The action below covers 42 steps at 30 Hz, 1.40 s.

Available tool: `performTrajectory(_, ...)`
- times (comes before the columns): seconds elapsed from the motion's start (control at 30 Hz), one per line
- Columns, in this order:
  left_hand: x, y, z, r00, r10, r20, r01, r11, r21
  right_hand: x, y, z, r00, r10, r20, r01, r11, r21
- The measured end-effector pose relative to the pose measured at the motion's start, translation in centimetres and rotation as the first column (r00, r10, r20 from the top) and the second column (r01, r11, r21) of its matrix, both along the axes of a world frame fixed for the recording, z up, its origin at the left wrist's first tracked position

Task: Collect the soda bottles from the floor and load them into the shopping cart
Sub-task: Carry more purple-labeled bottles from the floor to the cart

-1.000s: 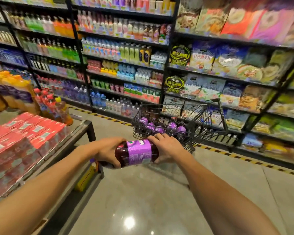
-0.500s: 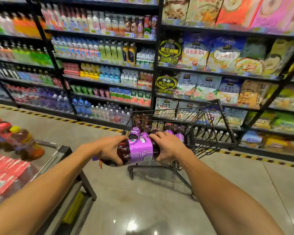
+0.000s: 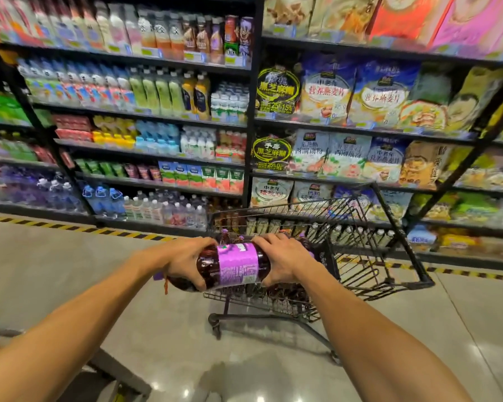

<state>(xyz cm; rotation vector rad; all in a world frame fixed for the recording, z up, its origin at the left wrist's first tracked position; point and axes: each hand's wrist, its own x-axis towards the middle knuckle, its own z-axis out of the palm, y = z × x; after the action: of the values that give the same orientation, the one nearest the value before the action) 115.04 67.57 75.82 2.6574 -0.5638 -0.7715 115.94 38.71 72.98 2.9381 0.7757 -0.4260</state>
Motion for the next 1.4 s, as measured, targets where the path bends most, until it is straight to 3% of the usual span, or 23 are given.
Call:
performTrajectory(0.43,16.1,-4.0,-2.4,0.974,-0.222,-0.053,0.222,0.975,-0.007,10.5,-3.7,-2.7,0.978,-0.194,-0.079,0.194,0.981,-0.012)
performTrajectory(1.07,32.2,-14.5,-12.1,0.864,-0.389,-0.319,0.437,0.894,0.093,18.2,-11.5,-14.0,0.868,-0.405,-0.287,0.448,0.889,0.099)
performTrajectory(1.23,36.0,-16.3,-15.6,0.727,-0.531,-0.435,0.639,0.756,0.144,17.4,-9.2,-18.2,0.753,-0.544,-0.369,0.611,0.787,0.086)
performTrajectory(1.4,40.4,-17.9,-20.0,0.596,-0.618,-0.513,0.775,0.61,0.166,17.1,-5.7,-22.0,0.568,-0.666,-0.484,0.779,0.625,0.054)
